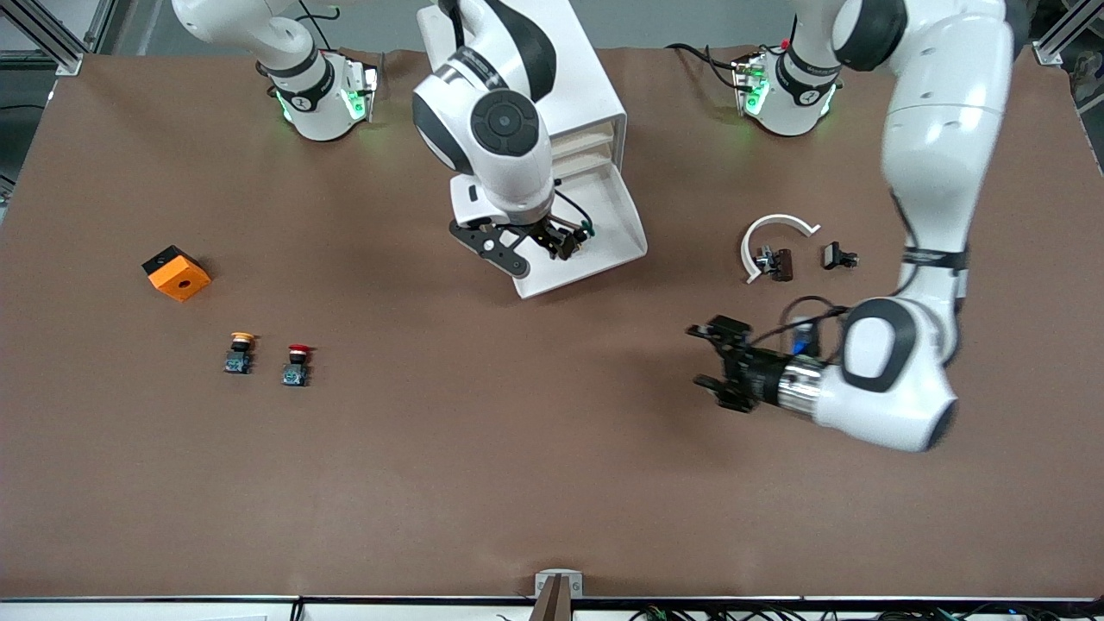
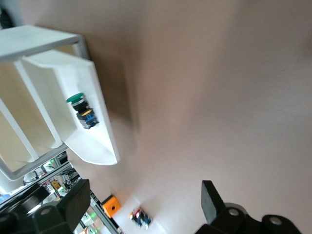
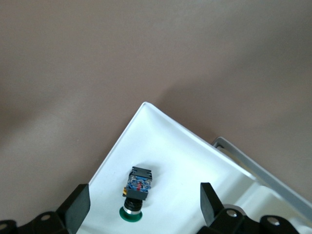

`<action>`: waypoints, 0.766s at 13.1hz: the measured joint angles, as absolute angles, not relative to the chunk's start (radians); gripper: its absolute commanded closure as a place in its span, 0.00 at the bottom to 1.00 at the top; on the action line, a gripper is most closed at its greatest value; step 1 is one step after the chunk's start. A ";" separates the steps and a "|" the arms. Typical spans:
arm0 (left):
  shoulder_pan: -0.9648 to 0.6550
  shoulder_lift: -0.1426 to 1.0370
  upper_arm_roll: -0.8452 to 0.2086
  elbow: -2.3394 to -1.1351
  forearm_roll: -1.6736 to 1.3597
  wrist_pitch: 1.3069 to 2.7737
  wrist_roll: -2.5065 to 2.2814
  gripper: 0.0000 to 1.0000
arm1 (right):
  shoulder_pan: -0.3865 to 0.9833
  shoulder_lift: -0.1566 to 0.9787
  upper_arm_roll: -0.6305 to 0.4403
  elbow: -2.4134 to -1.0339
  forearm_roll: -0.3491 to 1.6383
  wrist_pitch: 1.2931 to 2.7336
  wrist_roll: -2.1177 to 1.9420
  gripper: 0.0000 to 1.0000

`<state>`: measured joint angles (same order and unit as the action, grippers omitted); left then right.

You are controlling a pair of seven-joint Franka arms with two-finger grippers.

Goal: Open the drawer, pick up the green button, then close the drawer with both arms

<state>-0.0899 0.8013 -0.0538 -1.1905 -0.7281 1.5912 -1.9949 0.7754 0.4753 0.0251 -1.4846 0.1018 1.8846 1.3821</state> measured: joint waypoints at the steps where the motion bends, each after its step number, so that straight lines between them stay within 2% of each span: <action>1: -0.053 0.781 -0.054 -1.190 -0.699 1.586 -1.943 0.00 | 0.783 0.494 0.025 -1.485 0.102 1.906 1.408 0.00; 6: -0.029 0.698 -0.059 -1.187 -0.420 1.584 -1.740 0.00 | 0.802 0.563 0.025 -1.485 0.169 1.948 1.491 0.00; 10: -0.029 0.653 -0.057 -1.187 -0.323 1.588 -1.473 0.00 | 0.813 0.601 0.025 -1.485 0.174 1.950 1.498 0.00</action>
<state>-0.0290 0.6527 -0.0574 -1.1868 -0.3233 1.5881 -1.4728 0.8131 0.6012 0.0248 -1.4849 0.1744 1.9504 1.4985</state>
